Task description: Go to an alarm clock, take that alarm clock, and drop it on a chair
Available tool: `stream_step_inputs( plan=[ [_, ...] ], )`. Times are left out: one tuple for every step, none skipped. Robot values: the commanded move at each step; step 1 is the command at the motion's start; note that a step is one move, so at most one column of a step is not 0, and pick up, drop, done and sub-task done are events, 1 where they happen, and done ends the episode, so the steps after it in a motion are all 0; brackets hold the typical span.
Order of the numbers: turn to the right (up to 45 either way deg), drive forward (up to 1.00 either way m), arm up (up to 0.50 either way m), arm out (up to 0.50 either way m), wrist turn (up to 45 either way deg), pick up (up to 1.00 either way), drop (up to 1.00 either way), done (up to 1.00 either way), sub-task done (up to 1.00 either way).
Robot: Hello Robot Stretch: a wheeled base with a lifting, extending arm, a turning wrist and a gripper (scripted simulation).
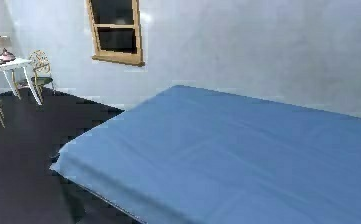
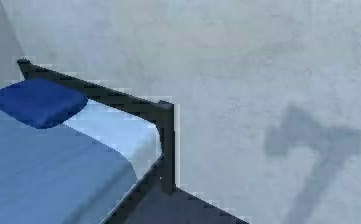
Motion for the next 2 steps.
stream_step_inputs(
  plan=[
    [-45.0,0.0,0.0,0.0,0.0,0.0,0.0,0.0,0.0],
    [-45.0,0.0,0.0,0.0,0.0,0.0,0.0,0.0,0.0]
  ],
)
